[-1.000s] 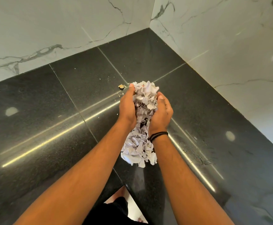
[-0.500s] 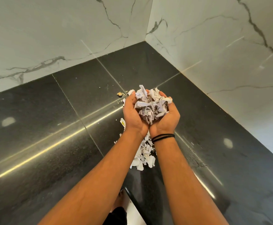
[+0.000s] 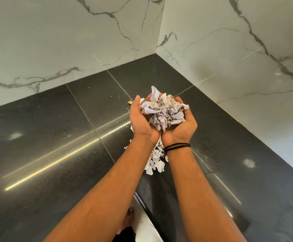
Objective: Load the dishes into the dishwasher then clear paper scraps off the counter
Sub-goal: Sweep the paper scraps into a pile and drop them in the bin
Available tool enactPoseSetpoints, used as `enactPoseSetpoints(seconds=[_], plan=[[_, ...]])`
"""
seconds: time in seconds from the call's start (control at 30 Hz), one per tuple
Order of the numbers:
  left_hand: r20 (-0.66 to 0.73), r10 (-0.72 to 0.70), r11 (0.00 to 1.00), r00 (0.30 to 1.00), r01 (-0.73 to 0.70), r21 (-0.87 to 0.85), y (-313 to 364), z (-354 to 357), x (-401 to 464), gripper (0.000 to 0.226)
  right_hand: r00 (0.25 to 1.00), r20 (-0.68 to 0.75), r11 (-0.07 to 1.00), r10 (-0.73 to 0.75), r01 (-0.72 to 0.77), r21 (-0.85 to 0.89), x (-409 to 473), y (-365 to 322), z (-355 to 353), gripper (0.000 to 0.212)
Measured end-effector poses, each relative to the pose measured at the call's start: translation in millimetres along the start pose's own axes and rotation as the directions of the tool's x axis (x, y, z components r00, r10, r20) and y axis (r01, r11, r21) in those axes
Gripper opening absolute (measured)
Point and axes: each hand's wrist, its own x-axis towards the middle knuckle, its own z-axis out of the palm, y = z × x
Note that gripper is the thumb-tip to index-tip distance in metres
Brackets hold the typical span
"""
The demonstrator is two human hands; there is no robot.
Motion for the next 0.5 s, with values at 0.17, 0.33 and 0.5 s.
enactPoseSetpoints(seconds=[0.17, 0.33, 0.5], plan=[[0.038, 0.010, 1.000, 0.999, -0.010, -0.003, -9, 8, -24, 0.055, 1.000, 0.026, 1.000, -0.001, 0.001, 0.025, -25, -13, 1, 0.032], [0.039, 0.054, 0.998, 0.998, -0.054, -0.012, -28, 19, -63, 0.055, 0.998, 0.054, 1.000, 0.012, -0.013, 0.023, -63, -35, -1, 0.029], [0.048, 0.093, 0.994, 0.994, -0.091, -0.057, -57, 27, -111, 0.053, 0.996, 0.079, 0.999, 0.043, -0.045, 0.022, -107, -62, -10, 0.030]])
